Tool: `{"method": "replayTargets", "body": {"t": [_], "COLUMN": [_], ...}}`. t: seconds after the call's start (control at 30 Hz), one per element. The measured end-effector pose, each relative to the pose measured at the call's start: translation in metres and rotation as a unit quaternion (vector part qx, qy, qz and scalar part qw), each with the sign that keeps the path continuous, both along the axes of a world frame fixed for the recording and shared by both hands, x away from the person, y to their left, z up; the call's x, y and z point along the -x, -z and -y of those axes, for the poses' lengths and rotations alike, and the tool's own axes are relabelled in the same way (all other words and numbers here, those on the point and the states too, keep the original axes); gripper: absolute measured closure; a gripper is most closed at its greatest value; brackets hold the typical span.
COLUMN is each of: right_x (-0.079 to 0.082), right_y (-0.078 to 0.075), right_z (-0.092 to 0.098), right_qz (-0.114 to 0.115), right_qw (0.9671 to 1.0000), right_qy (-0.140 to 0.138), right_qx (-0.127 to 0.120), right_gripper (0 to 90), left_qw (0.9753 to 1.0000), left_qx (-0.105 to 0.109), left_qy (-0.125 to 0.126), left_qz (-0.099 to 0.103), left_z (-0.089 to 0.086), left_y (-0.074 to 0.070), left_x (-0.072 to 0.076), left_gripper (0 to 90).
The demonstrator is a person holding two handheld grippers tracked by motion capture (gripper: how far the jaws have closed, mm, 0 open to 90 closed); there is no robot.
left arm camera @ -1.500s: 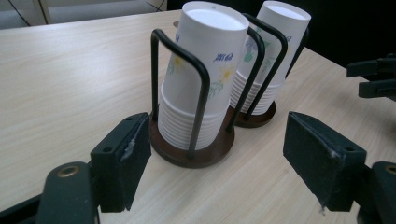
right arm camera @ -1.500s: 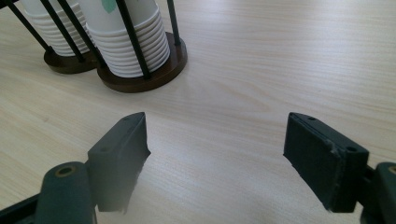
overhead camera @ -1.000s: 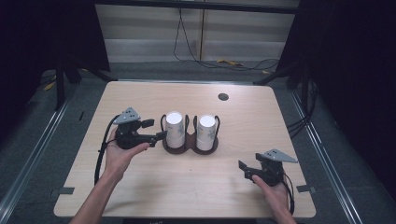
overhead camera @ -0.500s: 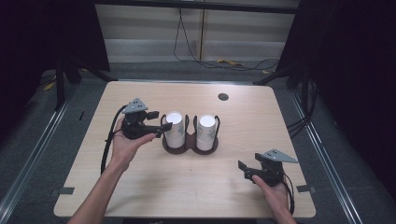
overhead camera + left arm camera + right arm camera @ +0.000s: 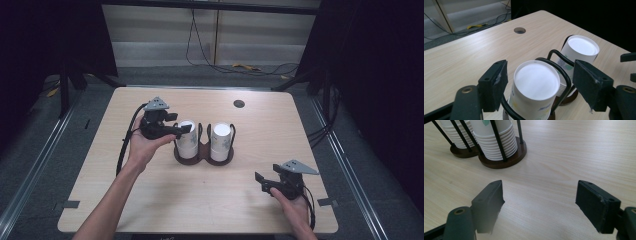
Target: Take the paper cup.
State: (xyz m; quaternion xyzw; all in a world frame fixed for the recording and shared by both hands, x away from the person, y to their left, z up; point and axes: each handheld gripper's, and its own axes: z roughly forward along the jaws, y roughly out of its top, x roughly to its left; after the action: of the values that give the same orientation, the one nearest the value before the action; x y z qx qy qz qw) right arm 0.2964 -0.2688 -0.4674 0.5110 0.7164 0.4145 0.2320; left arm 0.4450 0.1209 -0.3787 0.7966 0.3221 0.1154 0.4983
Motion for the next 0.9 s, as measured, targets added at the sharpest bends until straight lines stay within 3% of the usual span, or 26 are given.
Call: {"method": "replayTargets", "body": {"t": [0.1,0.33,0.63,0.73,0.9], "right_x": [0.000,0.000,-0.001,0.000,0.000], "right_y": [0.000,0.000,0.000,0.000,0.000], "right_z": [0.000,0.000,0.000,0.001,0.000], "right_qz": [-0.001,0.000,0.000,0.000,0.000], "right_qw": [1.0000,1.0000,1.0000,1.0000,1.0000], "right_qy": [-0.001,-0.002,-0.003,-0.002,-0.003], "right_qx": [0.002,0.000,0.002,0.000,-0.001], "right_gripper": [22.4,22.6,22.8,22.9,23.1], "left_qw": [1.0000,0.9996,0.9985,0.9968,0.9964], "left_qx": [0.000,-0.024,-0.052,-0.077,-0.082], "left_qy": [0.001,0.007,0.017,0.018,0.017], "left_qz": [-0.004,-0.016,-0.007,-0.006,-0.012], "left_z": [0.002,0.007,0.017,0.023,0.025], "left_y": [0.002,0.007,0.004,0.006,0.007], "left_x": [-0.004,-0.012,-0.012,-0.010,-0.012], "left_gripper": [29.1,27.3,31.1,31.3,32.6]}}
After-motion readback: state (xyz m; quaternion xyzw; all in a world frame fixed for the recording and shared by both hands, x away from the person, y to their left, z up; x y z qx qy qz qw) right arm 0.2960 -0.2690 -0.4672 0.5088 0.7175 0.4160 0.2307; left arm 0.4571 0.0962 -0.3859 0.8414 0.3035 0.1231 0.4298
